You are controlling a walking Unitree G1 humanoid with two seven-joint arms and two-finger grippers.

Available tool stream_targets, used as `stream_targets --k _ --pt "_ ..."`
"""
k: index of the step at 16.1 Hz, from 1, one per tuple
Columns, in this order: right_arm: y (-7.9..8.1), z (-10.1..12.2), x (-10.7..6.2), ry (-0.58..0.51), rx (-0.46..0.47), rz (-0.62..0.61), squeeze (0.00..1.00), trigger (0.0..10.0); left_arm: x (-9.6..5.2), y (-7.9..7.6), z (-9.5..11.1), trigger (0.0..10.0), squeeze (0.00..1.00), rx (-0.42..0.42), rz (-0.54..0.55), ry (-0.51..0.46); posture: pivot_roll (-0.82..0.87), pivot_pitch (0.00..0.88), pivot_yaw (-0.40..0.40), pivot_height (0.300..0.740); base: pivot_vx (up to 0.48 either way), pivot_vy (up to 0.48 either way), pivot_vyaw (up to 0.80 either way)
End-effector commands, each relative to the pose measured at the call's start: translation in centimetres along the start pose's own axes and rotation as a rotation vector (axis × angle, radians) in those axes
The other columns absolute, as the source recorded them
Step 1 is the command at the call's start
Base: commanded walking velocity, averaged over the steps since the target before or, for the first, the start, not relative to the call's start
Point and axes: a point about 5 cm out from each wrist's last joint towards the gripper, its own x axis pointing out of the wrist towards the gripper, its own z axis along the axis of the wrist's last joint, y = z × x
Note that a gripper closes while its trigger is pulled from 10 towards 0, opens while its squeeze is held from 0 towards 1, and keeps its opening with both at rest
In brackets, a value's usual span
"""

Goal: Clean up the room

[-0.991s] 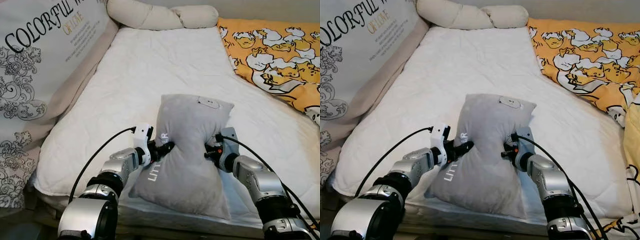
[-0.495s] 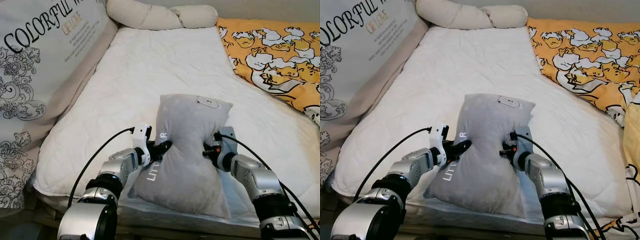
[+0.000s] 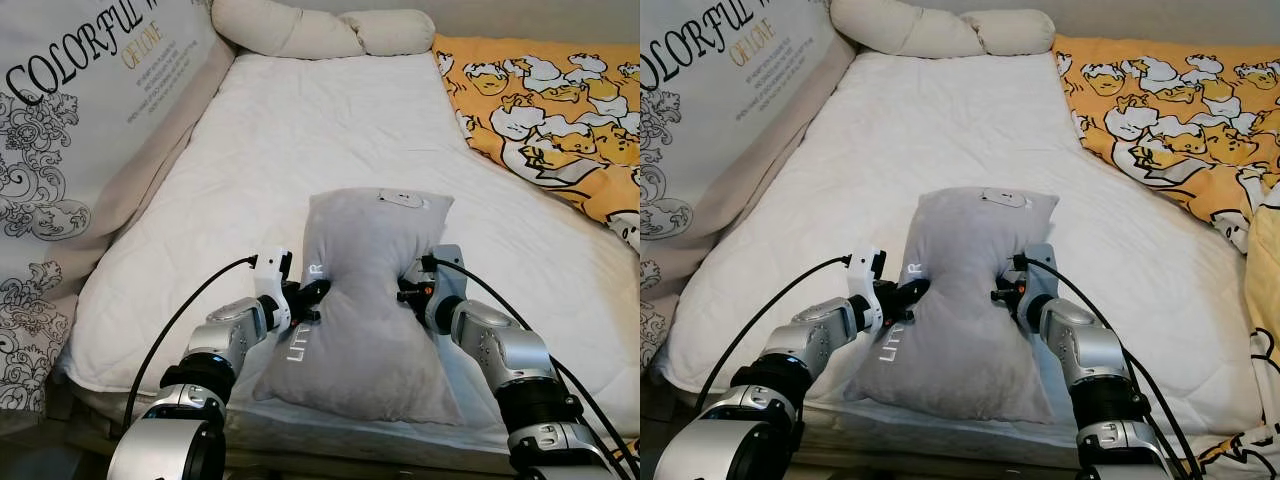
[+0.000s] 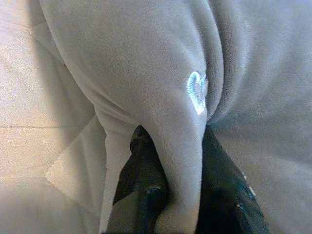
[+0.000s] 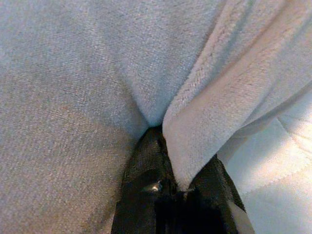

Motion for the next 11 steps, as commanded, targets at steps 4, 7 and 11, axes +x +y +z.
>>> stream_targets --k 4,7,11 --pt "1.61 0.73 0.74 -0.02 0.014 0.067 0.0 0.0 0.13 -0.54 -0.22 2.3 0.16 0.008 -0.026 0.019 -0.04 0.0 0.037 0.74 0.0 0.0 0.0" --pt "1.67 0.7 0.75 -0.022 0.014 0.07 0.0 0.0 0.05 -0.52 -0.16 2.4 0.15 0.012 -0.03 0.025 -0.05 0.0 0.041 0.74 0.0 0.0 0.0" --pt "1.64 0.7 0.84 -0.022 0.014 0.069 0.0 0.0 0.06 -0.75 -0.04 3.2 0.0 0.029 -0.051 0.04 -0.04 0.0 0.042 0.74 0.0 0.0 0.0"
